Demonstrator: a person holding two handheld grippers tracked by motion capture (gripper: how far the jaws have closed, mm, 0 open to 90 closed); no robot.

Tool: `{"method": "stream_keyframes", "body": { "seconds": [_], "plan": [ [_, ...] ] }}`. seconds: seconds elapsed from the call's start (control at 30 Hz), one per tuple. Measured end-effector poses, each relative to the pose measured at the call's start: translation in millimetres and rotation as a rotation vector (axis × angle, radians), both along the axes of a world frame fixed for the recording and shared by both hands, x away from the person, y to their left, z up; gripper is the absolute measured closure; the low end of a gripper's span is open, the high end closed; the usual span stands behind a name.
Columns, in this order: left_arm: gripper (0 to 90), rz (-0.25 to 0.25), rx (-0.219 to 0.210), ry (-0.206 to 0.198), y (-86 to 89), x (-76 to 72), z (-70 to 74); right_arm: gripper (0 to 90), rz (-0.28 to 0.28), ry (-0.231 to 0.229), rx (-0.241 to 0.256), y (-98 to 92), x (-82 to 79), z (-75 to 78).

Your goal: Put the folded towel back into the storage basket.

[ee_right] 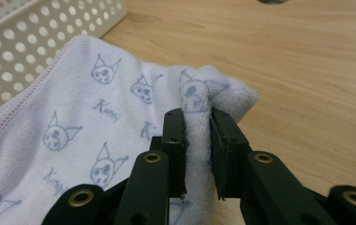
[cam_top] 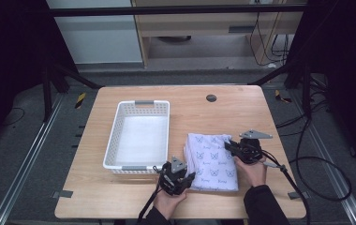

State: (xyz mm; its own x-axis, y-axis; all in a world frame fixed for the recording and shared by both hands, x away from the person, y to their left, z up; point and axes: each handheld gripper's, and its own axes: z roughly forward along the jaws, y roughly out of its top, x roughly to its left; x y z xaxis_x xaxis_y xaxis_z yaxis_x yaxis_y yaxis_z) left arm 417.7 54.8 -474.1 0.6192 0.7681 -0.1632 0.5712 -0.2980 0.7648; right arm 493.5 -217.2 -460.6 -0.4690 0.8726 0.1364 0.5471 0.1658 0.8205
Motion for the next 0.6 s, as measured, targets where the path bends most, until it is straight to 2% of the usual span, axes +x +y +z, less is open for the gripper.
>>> {"method": "stream_keyframes", "body": {
  "seconds": [0.13, 0.3, 0.37, 0.43, 0.6],
  "plan": [
    [72.7, -0.010, -0.008, -0.021, 0.6, -1.7, 11.8, 77.2, -0.011, -0.022, 0.010, -1.8, -4.4, 8.2],
    [72.8, -0.032, 0.014, -0.052, -0.2, -4.3, 24.6, 77.2, -0.013, -0.046, 0.003, -1.2, -7.7, 16.1],
    [72.8, -0.036, 0.011, -0.059, -0.4, -4.2, 28.3, 77.3, -0.015, -0.057, 0.016, -1.3, -9.2, 19.3],
    [72.8, -0.039, 0.011, -0.062, -0.6, -4.0, 31.7, 77.3, -0.018, -0.067, 0.004, -1.6, -10.3, 22.3],
    [72.9, -0.044, 0.004, -0.068, 2.0, -3.5, 38.0, 77.4, -0.018, -0.085, 0.013, -1.8, -13.6, 30.1]
  ]
}}
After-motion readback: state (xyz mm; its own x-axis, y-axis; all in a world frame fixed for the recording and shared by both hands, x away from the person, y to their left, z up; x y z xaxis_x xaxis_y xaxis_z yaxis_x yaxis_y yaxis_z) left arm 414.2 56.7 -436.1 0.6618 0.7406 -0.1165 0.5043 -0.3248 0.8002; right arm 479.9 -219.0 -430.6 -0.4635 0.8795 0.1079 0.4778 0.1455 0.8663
